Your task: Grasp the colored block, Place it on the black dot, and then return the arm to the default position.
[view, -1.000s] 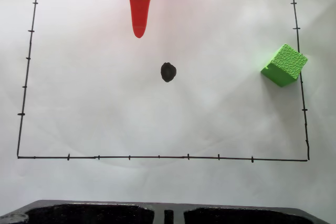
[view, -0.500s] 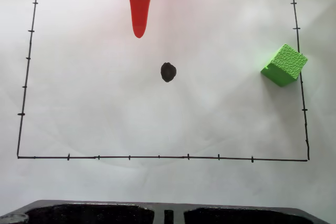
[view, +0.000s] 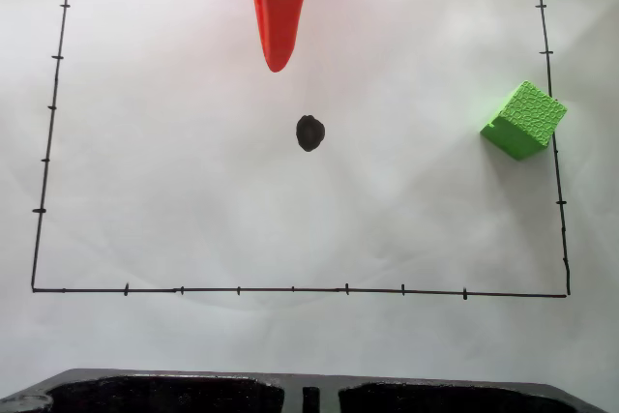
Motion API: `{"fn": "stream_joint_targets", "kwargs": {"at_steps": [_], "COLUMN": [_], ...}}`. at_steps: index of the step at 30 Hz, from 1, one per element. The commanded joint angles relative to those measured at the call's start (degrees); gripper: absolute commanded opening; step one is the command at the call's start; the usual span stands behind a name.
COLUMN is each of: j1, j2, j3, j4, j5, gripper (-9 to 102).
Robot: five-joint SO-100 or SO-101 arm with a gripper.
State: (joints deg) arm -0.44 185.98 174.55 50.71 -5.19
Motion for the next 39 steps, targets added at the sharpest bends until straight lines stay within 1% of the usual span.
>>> {"fn": "stream_joint_targets", "kwargs": {"at_steps": [1,6,13,19,21,22,25,27,30,33,36,39], "j1": [-1.49,-4.22,-10.63,-13.18,-14.24,-14.59,-16.79,-19.69,-23.2,-24.87,-26.63,-28.83], "j2": [-3.25,-13.71,-30.76,-41.75,-44.74,-46.14,-51.06,-54.84,-60.03,-64.51,-68.91,-72.07], "j3": [-1.85,-8.17,-18.98,-28.04,-30.94,-32.61,-38.67,-41.84,-44.91,-48.96,-54.4,-57.48], "j4": [-0.97,-1.85,-7.03,-10.81,-10.55,-10.2,-5.98,-4.92,-6.77,-7.21,-3.25,-3.08], "j5": [1.14,4.48,1.14,-1.93,-2.55,-1.32,5.98,4.04,-1.67,0.0,3.6,2.37], "gripper": [0,0,0,0,0,0,0,0,0,0,0,0]}}
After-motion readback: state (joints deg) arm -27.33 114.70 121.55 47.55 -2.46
